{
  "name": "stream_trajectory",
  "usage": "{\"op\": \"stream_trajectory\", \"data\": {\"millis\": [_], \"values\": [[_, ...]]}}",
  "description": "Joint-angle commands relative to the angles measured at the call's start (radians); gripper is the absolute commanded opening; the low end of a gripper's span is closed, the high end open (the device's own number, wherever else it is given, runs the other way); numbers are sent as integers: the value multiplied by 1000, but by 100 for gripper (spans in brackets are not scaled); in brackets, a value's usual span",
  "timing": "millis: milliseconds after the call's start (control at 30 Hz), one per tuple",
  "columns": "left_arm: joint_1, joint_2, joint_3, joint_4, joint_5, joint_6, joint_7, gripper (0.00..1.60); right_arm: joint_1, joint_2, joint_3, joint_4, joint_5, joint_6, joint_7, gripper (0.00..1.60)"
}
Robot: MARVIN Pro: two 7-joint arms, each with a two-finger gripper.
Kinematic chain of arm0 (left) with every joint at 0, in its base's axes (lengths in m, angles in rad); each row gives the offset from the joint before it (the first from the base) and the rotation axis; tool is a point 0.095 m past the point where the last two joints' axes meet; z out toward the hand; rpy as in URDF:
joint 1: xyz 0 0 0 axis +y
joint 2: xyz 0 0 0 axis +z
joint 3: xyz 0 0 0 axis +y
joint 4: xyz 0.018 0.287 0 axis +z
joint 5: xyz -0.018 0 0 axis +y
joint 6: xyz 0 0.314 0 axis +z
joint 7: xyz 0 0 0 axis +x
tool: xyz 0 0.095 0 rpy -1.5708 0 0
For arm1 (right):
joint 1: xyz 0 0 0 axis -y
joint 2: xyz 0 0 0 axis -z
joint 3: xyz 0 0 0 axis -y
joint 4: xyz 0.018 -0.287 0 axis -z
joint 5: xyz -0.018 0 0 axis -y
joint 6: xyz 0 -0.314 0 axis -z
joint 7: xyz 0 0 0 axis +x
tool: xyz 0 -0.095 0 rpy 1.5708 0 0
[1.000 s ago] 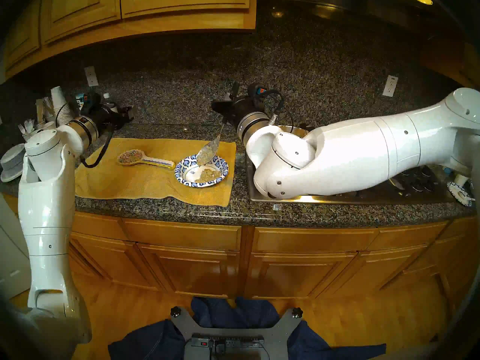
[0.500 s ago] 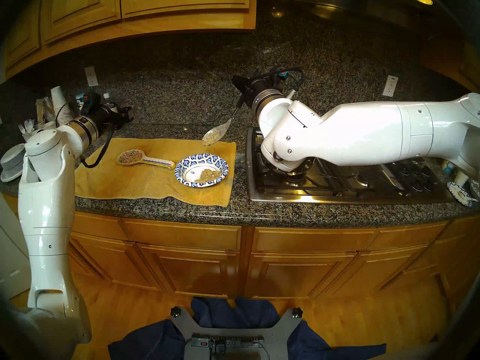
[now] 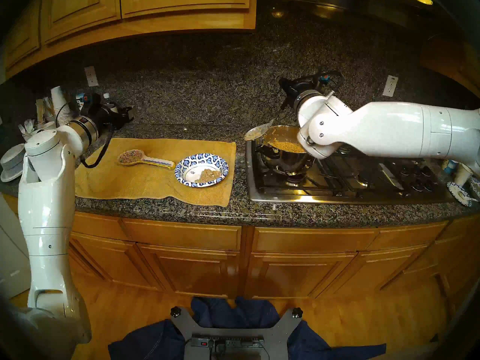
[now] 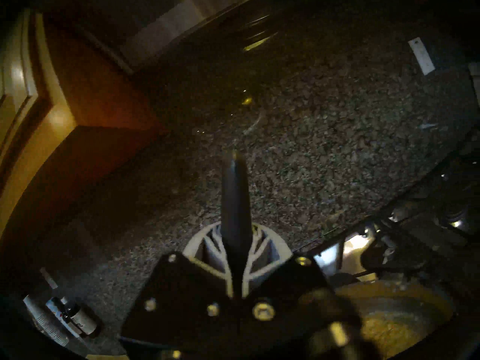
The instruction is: Scoop oatmeal into bowl
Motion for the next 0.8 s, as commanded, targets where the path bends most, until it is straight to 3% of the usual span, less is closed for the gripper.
{"op": "stream_trajectory", "data": {"millis": [0,167,200,233,433,500,600,767], "values": [[-30,8,-4,-26,-3,-12,-2,160,111,116,-18,36,-11,-23,-8,0],[-30,9,-4,-26,-4,-12,-1,160,145,183,-48,19,-15,-22,-5,0],[-30,9,-4,-27,-4,-12,-1,160,133,167,-47,36,-18,-32,-12,0],[-31,9,-4,-27,-4,-13,-1,160,159,199,-65,7,-16,-21,-2,0],[-32,9,-4,-27,-5,-15,-1,160,180,257,-104,-83,-29,10,37,0],[-32,9,-4,-27,-5,-16,-1,160,180,295,-112,-126,-59,41,65,0],[-32,9,-4,-27,-6,-16,0,160,190,294,-156,-144,-122,63,82,0],[-31,10,-3,-27,-6,-15,0,160,203,245,-242,-132,-284,80,78,0]]}}
